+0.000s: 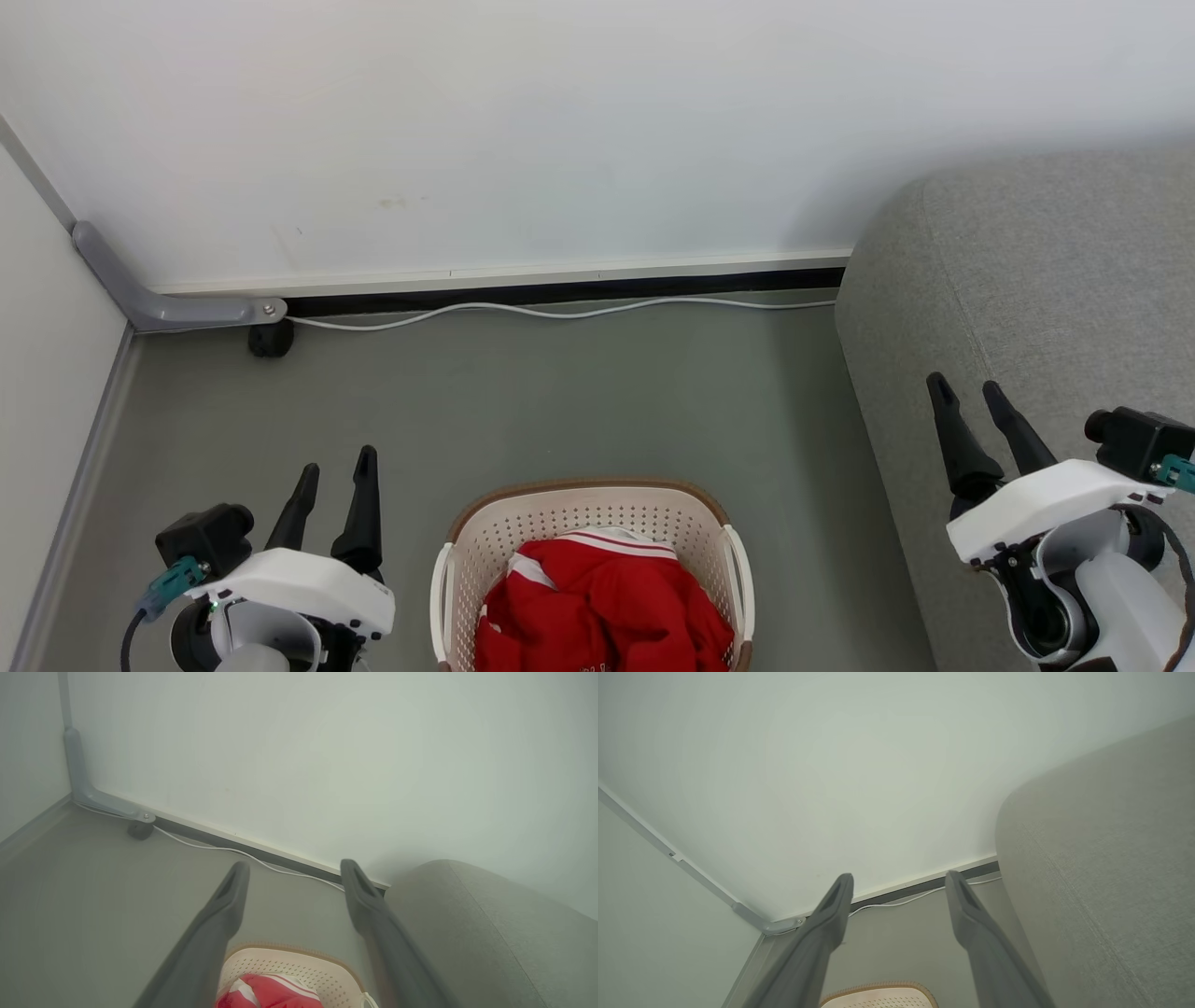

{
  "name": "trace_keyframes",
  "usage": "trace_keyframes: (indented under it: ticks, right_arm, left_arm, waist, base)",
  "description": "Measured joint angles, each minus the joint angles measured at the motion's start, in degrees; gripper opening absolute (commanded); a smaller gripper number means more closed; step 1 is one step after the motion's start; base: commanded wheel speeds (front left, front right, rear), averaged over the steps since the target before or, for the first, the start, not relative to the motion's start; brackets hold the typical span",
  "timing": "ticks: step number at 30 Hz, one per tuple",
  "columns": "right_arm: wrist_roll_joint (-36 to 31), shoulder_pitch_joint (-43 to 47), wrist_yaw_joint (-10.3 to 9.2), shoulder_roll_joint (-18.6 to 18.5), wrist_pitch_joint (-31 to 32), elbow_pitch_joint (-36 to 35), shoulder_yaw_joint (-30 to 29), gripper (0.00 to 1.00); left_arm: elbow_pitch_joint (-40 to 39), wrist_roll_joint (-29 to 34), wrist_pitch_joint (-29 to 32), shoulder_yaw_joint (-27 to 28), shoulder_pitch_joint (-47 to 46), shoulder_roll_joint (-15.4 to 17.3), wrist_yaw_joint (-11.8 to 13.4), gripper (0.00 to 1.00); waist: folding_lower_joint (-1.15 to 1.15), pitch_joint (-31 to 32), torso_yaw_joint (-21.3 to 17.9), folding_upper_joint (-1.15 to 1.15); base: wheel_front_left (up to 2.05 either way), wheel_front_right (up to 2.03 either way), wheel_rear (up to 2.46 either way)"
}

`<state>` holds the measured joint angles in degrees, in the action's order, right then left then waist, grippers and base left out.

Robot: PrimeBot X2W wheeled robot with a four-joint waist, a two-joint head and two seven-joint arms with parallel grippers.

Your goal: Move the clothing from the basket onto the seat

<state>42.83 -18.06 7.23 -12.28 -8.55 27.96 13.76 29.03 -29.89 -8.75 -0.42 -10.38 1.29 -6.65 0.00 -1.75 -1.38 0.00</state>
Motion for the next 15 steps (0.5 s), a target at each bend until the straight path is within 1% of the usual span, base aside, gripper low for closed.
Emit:
trace_keyframes:
  ticks: [15]
  right_arm:
    - [-8.0, -2.9, 0.00, -1.4, -2.4, 0.9, 1.6, 1.00]
  left_arm:
    - [1.4, 9.3, -2.4, -1.0, -2.2, 0.1, 0.8, 1.00]
  waist:
    - [0.00, -0.8, 0.0, 0.00]
  base:
    - [0.00, 0.00, 0.00]
